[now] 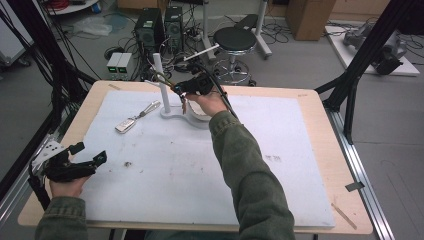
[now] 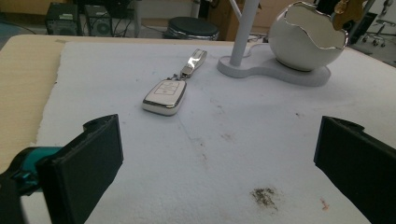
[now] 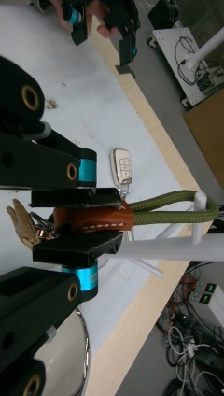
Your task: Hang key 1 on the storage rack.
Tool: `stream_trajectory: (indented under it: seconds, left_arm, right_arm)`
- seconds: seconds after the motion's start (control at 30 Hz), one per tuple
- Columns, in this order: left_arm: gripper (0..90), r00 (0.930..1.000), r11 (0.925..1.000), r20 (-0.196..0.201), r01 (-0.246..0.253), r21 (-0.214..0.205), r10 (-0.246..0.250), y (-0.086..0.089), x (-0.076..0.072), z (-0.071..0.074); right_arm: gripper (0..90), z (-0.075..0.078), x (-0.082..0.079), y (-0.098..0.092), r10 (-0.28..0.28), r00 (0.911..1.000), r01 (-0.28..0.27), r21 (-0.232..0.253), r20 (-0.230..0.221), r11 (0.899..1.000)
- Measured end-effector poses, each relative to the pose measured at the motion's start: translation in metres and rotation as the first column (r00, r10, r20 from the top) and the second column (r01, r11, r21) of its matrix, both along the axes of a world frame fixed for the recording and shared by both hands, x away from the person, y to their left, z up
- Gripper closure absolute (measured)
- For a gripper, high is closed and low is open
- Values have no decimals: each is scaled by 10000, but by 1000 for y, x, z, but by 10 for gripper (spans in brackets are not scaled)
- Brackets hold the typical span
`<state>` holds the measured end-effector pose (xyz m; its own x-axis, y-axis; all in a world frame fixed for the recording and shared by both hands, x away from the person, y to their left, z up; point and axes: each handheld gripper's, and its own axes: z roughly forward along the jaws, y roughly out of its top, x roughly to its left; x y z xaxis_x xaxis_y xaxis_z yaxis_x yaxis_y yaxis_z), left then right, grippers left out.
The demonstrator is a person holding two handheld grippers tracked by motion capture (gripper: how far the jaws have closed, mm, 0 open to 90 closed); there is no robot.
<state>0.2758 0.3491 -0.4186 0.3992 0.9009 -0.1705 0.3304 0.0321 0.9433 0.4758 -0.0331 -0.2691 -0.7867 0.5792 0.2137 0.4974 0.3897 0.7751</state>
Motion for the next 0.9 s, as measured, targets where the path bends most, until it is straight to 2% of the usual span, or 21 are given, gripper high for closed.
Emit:
stream_trajectory:
  seconds: [0.13, 0.33, 0.47, 0.63, 0.77, 0.9]
  left_arm:
    - [17, 10000, 10000, 12, -33, -14, 33, 1, 0, 0]
    - [17, 10000, 10000, -5, 10, -15, -10, 1, 0, 0]
    - [17, 10000, 10000, 20, 20, -38, -20, 1, 1, 0]
    - [17, 10000, 10000, 26, 2, 38, -2, 0, 1, 0]
    - [17, 10000, 10000, 10, 13, 87, -13, 0, 1, 0]
    - [17, 10000, 9997, 2, 6, 229, -6, -1, 1, 0]
  right_arm:
    - [768, -5, 4, 1, -63, 10000, 63, 14, -62, 10000]
    - [766, -10, 8, 4, -46, 9995, 59, -400, 321, 9992]
    - [759, -14, 10, 6, -144, 9995, 158, -480, 288, 9987]
    - [740, -20, 10, 11, -170, 9996, 191, -851, 246, 9962]
    - [589, -21, 9, 12, -278, 9992, 303, -849, 298, 9959]
    - [437, -21, 5, 13, -210, 9984, 273, -1242, 518, 9919]
